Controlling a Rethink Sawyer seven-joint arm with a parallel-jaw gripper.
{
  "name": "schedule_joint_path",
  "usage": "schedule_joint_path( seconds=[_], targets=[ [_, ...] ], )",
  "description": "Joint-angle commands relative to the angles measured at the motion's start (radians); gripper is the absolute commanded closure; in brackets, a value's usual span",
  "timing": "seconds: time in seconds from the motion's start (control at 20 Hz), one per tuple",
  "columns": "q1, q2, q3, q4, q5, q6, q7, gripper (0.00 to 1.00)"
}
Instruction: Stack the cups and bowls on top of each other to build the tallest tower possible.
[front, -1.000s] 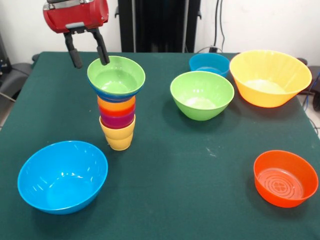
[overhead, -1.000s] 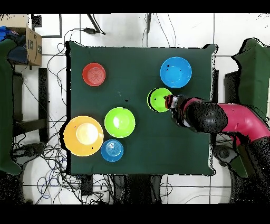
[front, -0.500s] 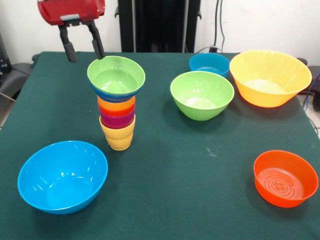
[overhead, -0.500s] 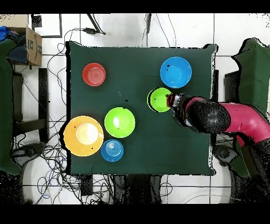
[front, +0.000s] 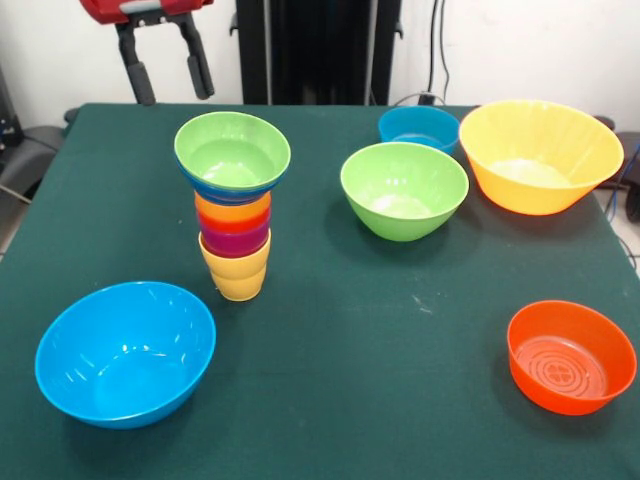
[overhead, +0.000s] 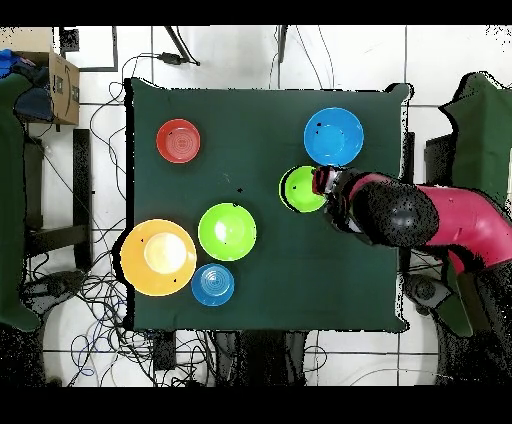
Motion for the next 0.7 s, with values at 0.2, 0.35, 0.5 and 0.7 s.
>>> schedule_joint_path(
  seconds=[0.2,0.35,0.5,0.7],
  targets=[
    [0.136,-0.098,-0.057,-0.045,0.04,0.195,-0.006,0.0],
    [0.166,-0.134,-0.083,-0.053,0.05,0.23,0.023,0.0],
    [0.201,-0.167,-0.106,-0.042,0.066,0.239,0.07,0.0],
    [0.26,-0.172,-0.15,-0.039,0.061,0.218,0.13,0.0]
  ],
)
